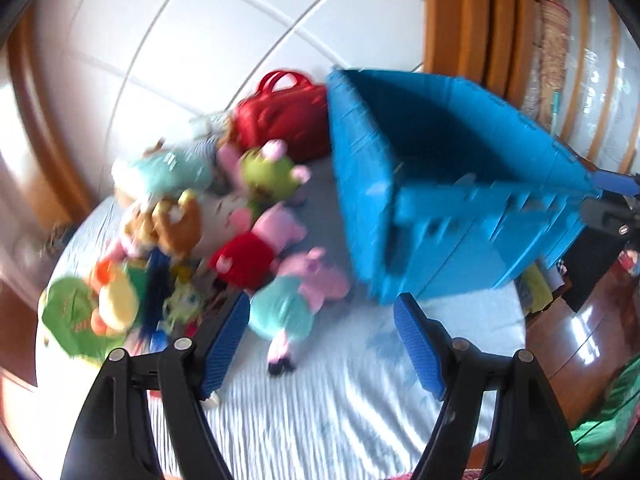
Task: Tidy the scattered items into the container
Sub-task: 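Lift both tools out of the crate back toward the toy pile, then reach the left tool to the red-white tissue pack while the right tool reaches the tape roll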
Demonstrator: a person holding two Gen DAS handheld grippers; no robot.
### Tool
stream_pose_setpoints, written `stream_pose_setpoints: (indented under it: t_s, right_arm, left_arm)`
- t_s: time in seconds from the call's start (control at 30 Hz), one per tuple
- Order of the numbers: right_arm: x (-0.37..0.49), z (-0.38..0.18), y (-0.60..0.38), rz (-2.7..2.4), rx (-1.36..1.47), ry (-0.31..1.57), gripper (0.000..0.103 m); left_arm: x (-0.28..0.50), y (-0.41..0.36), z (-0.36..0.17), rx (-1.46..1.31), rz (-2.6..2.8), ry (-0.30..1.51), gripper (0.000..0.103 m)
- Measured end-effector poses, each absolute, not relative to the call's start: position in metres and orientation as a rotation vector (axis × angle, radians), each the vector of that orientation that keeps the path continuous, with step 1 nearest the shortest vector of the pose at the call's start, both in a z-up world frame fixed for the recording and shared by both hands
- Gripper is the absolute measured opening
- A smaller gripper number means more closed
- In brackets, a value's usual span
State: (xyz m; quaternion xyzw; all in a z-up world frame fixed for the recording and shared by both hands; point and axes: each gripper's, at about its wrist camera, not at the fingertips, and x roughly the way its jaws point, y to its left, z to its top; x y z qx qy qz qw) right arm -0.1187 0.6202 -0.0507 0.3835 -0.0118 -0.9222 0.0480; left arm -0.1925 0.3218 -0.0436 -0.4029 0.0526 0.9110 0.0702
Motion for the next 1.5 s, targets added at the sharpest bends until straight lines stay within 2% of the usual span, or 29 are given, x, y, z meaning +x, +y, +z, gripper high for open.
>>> stream_pose_setpoints:
  t_s: [0.33, 0.5, 0.83, 1.27, 1.5]
  right_arm:
    - [-0.088, -0.080, 0.547, -2.728, 1.162, -0.108, 0.103]
    - [-0.086, -0.095, 0.526, -2.692, 1.156, -0.090, 0.103]
    - [-0.100, -0.122, 0.502, -2.558, 1.118, -0.068, 0.103]
    - [-0.123, -0.158, 0.458, -2.358, 1.163, -0.081, 0.103]
    - [-0.137, -0.171, 0.413, -2.400, 1.220, -0.134, 0.103]
  left_arm:
    - [-0.146, 0.239, -0.093, -1.330, 2.848, 0.052, 0.074]
    - [-0.129, 0.226, -0.097, -1.275, 2.972, 0.085, 0.074]
    - [-0.107, 0.193, -0.114, -1.368, 3.056, -0.128, 0.074]
    - [-0.089, 0.134, -0.144, -1.528, 3.137, -0.262, 0.074]
    - [-0.103, 0.078, -0.161, -1.531, 3.079, -0.225, 0.074]
